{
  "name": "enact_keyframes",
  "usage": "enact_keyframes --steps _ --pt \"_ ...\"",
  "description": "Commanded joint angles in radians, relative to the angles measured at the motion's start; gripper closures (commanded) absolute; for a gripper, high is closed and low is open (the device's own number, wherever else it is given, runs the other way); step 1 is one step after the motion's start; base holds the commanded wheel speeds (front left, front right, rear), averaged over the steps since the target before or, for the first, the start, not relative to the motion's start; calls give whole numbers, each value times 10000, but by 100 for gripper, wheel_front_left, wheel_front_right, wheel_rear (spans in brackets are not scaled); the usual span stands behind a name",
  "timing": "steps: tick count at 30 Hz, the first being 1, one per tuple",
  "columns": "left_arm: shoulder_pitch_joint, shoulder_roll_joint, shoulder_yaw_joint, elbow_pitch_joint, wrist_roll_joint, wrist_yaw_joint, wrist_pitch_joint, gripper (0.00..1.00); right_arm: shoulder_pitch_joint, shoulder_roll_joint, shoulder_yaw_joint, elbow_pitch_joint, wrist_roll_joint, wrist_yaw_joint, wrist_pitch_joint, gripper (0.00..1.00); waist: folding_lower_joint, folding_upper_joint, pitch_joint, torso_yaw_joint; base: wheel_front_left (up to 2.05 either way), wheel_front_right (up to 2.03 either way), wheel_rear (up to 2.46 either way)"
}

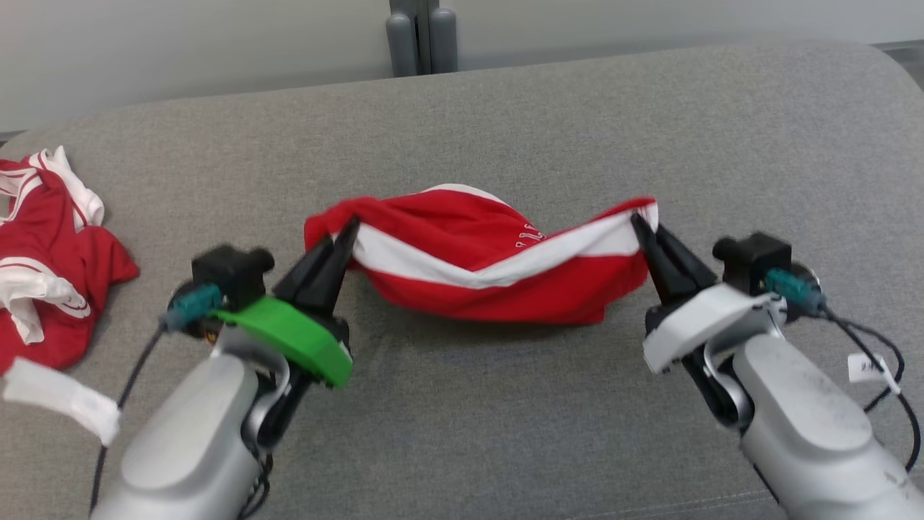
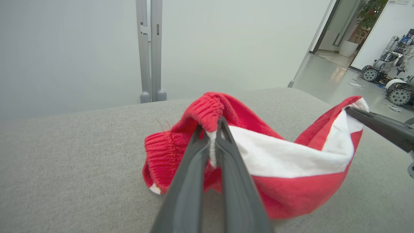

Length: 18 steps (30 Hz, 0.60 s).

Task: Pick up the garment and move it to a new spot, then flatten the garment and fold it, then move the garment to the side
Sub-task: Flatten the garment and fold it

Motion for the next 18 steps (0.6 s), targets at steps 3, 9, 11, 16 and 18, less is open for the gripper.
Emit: enact_keyframes --steps 3,9,11,16,18 --pt "-1648 261 -41 -71 -671 -13 539 100 -1487 -140 247 95 409 1 -30 100 0 0 626 -60 0 0 0" --pt "-4702 283 284 374 -2291 -14 1461 100 -4660 -162 353 991 1588 1 211 100 0 0 1732 -213 0 0 0" --pt "-5754 270 401 800 -2593 -15 1679 100 -5765 -62 199 1479 2127 1 399 100 0 0 2084 -245 0 0 0" --pt "-8082 155 419 1959 -2956 -14 1766 100 -8322 -1 -100 2774 2824 1 541 100 0 0 2717 -303 0 0 0" --pt "-8887 110 353 2313 -3014 -14 1610 100 -9185 10 -124 3202 2929 1 459 100 0 0 2855 -311 0 0 0"
